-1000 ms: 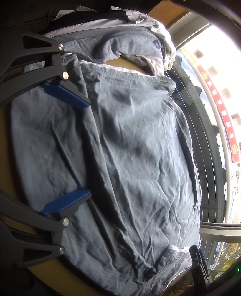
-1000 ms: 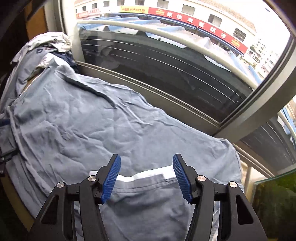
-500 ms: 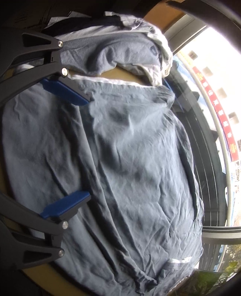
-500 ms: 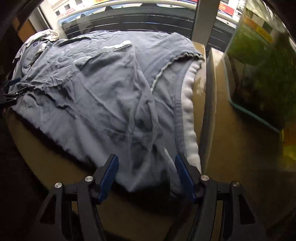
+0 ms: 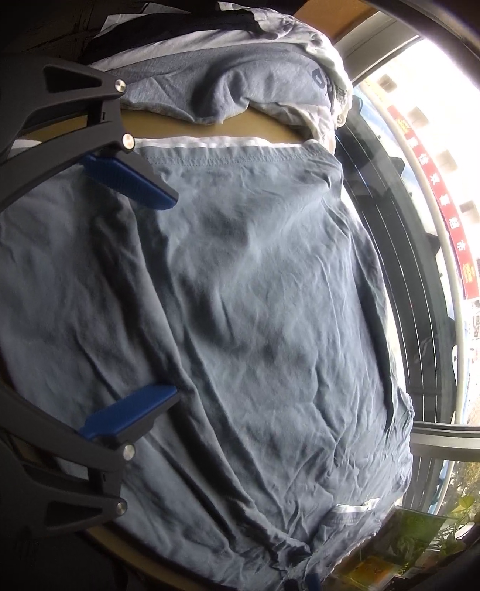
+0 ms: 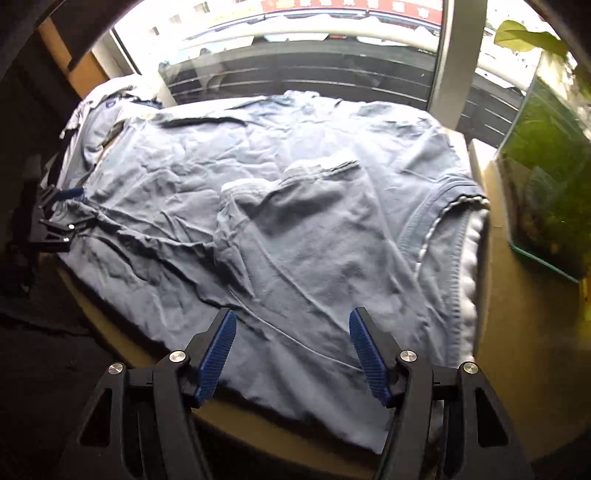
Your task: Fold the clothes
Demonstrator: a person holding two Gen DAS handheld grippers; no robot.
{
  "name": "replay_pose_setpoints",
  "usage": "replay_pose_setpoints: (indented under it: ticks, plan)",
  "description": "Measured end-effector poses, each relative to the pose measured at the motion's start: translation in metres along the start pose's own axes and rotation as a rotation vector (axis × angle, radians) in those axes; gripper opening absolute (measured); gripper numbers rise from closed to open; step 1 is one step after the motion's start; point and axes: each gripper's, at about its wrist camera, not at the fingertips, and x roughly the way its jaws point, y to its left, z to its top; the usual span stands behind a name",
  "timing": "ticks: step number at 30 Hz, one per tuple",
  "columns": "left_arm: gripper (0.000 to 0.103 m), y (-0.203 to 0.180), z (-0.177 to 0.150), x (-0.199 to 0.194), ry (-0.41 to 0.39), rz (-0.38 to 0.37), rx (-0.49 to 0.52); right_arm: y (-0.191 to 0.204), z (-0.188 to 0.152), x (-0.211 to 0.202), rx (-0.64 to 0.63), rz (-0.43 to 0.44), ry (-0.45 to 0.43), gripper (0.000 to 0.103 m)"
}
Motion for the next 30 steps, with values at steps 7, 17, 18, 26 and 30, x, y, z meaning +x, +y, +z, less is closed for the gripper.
replay_pose_setpoints:
  ticks: [7, 17, 18, 26, 30]
  plan:
    - [0.097, 0.023, -0.018, -0.004, 0.089, -0.123, -0.08, 0.025, -0.027, 0.01, -0.109, -0.035, 0.144, 0.084]
    - [0.094, 0.118, 0.097, 0.006, -0.062, 0.02, -0.224, 0.011, 0.099, -0.02, -0.183, 0.0, -0.066, 0.084]
    - [0.093, 0.125, 0.106, 0.018, -0.047, 0.032, -0.222, 0.009, 0.114, -0.016, -0.192, -0.005, -0.066, 0.084]
    - [0.065, 0.161, 0.121, 0.084, 0.046, -0.056, -0.256, -0.022, 0.192, 0.002, -0.181, 0.008, -0.043, 0.084]
    - [0.017, 0.14, 0.124, 0.076, 0.026, -0.079, -0.156, -0.033, 0.223, 0.018, -0.18, -0.001, -0.003, 0.084]
